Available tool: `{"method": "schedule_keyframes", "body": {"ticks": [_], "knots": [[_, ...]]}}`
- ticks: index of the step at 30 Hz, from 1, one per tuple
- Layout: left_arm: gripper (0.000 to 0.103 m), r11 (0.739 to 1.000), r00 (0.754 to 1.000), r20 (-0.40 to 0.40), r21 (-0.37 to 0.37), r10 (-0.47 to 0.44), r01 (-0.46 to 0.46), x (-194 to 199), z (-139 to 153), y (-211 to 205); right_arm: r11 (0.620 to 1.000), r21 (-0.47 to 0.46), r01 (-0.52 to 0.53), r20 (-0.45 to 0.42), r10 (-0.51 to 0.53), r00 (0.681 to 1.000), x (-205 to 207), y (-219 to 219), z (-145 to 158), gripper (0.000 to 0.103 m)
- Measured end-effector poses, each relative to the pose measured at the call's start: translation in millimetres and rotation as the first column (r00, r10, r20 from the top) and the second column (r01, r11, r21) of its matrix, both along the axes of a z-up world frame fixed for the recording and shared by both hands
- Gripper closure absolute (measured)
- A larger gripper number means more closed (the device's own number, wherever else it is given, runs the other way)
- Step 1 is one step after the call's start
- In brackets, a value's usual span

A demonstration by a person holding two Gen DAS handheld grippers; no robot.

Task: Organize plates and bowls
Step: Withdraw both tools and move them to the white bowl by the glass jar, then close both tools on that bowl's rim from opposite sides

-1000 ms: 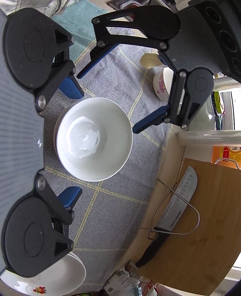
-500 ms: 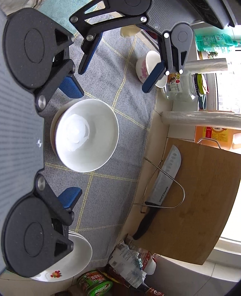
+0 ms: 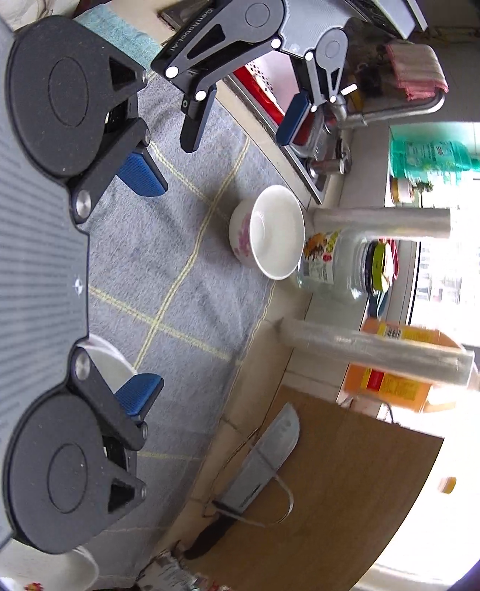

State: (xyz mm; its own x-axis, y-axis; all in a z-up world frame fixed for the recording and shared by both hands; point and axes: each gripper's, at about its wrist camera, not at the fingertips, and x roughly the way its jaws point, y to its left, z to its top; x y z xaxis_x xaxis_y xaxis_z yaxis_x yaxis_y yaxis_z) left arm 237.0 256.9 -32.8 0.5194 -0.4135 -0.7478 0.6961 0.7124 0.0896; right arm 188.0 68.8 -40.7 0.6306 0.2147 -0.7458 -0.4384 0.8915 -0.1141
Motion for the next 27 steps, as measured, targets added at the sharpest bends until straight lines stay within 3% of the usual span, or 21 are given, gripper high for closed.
{"method": "schedule_keyframes", "body": {"ticks": [4,12,18,22,27], "knots": [[0.004,0.998,1.000,-0.015,0.054,-0.024,0.025,12.1,-11.0,24.3,0.997,-0.036,-0.071,-0.036,0.070,0.997,20.8,25.1,-6.7,0.000],[0.004,0.999,0.999,-0.043,0.028,-0.033,0.035,32.7,-14.8,43.0,0.981,-0.076,-0.179,-0.093,0.172,0.981,55.6,52.8,-14.8,0.000],[0.004,0.997,0.995,-0.079,0.022,-0.067,0.069,56.1,-19.2,40.9,0.950,-0.058,-0.307,-0.120,0.298,0.947,88.2,54.0,-23.8,0.000],[0.004,0.992,0.991,-0.099,0.078,-0.088,0.096,74.6,-34.5,32.4,0.932,-0.042,-0.360,-0.164,0.349,0.922,115.5,55.7,-36.8,0.000],[0.004,0.984,0.984,-0.119,0.103,-0.134,0.146,88.3,-45.9,24.3,0.898,-0.084,-0.433,-0.204,0.410,0.889,134.4,61.3,-54.7,0.000]]}}
